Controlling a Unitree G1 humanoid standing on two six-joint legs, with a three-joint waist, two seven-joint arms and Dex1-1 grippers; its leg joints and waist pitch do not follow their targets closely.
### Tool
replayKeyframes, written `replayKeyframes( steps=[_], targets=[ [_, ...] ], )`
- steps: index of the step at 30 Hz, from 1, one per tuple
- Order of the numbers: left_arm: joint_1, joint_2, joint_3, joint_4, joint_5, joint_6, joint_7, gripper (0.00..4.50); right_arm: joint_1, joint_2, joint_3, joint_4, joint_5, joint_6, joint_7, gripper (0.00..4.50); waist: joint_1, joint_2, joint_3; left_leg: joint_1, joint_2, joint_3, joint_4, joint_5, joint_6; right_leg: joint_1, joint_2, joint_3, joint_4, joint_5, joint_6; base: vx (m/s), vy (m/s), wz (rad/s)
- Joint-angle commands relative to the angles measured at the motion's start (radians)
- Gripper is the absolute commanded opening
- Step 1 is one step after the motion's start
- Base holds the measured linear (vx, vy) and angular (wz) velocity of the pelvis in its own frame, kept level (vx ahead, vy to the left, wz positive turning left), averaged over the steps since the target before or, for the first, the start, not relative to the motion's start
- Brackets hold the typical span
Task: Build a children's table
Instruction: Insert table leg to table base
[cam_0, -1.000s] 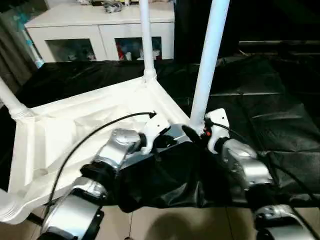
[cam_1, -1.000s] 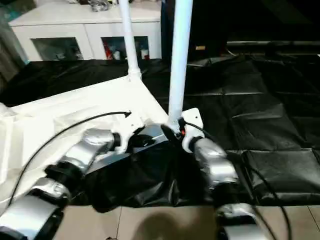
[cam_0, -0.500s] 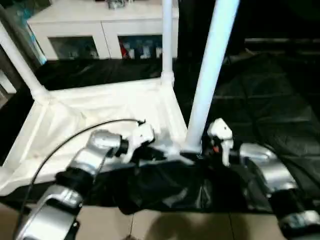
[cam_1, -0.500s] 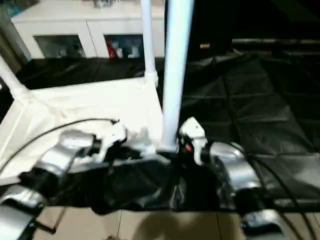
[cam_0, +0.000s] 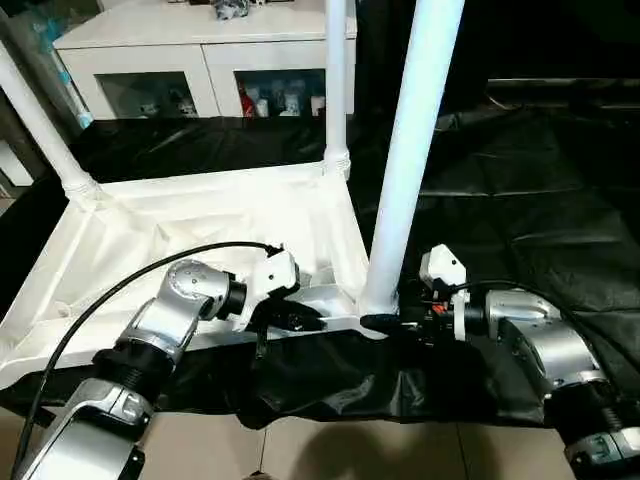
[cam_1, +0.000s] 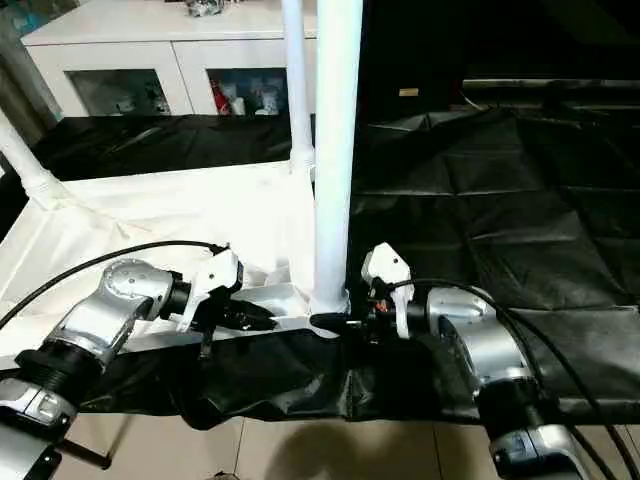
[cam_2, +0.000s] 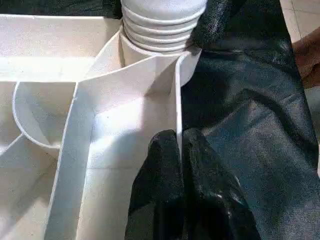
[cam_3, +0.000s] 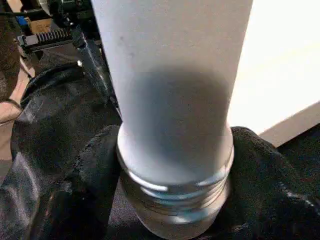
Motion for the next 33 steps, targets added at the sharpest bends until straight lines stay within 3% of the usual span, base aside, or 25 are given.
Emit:
replayKeyframes(
  steps=[1,5,9,12,15,17,19,20,23,29,33],
  targets=[
    [-0.001,-0.025,-0.011,-0.011,0.005,0.003,0.017,0.00,0.011,0.035,-0.028,0.026,-0.013,0.011,-0.103,2.90,0.002,-0.010,-0.067,0.015,0.035,-0.008,-0.071,-0.223,0.064,0.050,-0.056,0.044,-0.064,-0.201,-0.231,0.000,0.000,0.00],
    [-0.040,-0.087,0.004,0.068,0.055,0.003,0.197,0.00,-0.006,0.115,-0.060,0.109,-0.060,0.008,-0.337,2.83,-0.008,-0.014,-0.059,0.020,0.030,-0.010,-0.079,-0.289,0.023,0.047,-0.059,0.043,-0.080,-0.330,-0.197,0.000,0.000,0.00],
    [-0.089,-0.175,0.034,0.147,0.071,0.019,0.377,0.00,-0.042,0.216,-0.113,0.206,-0.084,0.016,-0.599,2.79,-0.020,-0.008,-0.053,0.025,0.026,-0.015,-0.082,-0.346,-0.005,0.041,-0.058,0.040,-0.093,-0.435,-0.157,0.000,0.000,0.00],
    [-0.119,-0.253,0.051,0.192,0.068,0.034,0.474,0.00,-0.076,0.306,-0.157,0.275,-0.077,0.019,-0.775,2.79,-0.035,-0.009,-0.051,0.028,0.022,-0.020,-0.084,-0.392,-0.011,0.035,-0.060,0.036,-0.104,-0.501,-0.134,0.000,0.000,0.00],
    [-0.130,-0.298,0.051,0.205,0.067,0.039,0.501,0.00,-0.095,0.344,-0.130,0.292,-0.099,-0.014,-0.782,2.79,-0.041,-0.007,-0.049,0.030,0.020,-0.023,-0.084,-0.422,-0.004,0.032,-0.059,0.032,-0.114,-0.534,-0.114,0.000,0.000,0.00],
    [-0.128,-0.309,0.037,0.201,0.070,0.033,0.473,0.00,-0.095,0.349,-0.115,0.270,-0.094,-0.045,-0.719,3.48,-0.039,-0.008,-0.051,0.026,0.020,-0.022,-0.086,-0.417,0.011,0.035,-0.060,0.034,-0.114,-0.514,-0.112,0.000,0.000,0.00],
    [-0.125,-0.305,0.029,0.197,0.070,0.026,0.449,0.00,-0.092,0.346,-0.117,0.251,-0.078,-0.051,-0.682,3.48,-0.038,-0.008,-0.053,0.023,0.022,-0.023,-0.087,-0.408,0.018,0.037,-0.060,0.035,-0.112,-0.494,-0.116,0.000,0.000,0.00],
    [-0.118,-0.292,0.017,0.186,0.069,0.014,0.413,0.00,-0.084,0.322,-0.110,0.217,-0.065,-0.059,-0.616,3.68,-0.037,-0.008,-0.053,0.019,0.023,-0.023,-0.088,-0.399,0.026,0.041,-0.059,0.036,-0.110,-0.464,-0.121,0.000,0.000,0.00],
    [-0.100,-0.255,0.009,0.154,0.063,0.015,0.346,0.00,-0.072,0.271,-0.089,0.172,-0.061,-0.054,-0.522,3.96,-0.030,-0.008,-0.062,0.012,0.028,-0.020,-0.086,-0.328,0.043,0.049,-0.059,0.040,-0.091,-0.322,-0.167,0.000,0.000,0.00],
    [-0.057,-0.151,-0.017,0.095,0.053,-0.008,0.184,0.00,-0.040,0.127,-0.041,0.097,-0.049,-0.039,-0.280,3.96,-0.011,-0.005,-0.071,0.007,0.031,-0.010,-0.068,-0.206,0.097,0.055,-0.058,0.041,-0.066,-0.133,-0.237,0.000,0.000,0.00],
    [-0.012,-0.078,-0.024,0.015,0.024,0.019,0.053,0.00,-0.005,0.035,-0.022,0.018,-0.014,0.023,-0.123,3.96,0.007,-0.005,-0.069,0.013,0.038,-0.011,-0.071,-0.209,0.094,0.055,-0.057,0.041,-0.061,-0.142,-0.243,0.000,0.000,0.00]
  ],
)
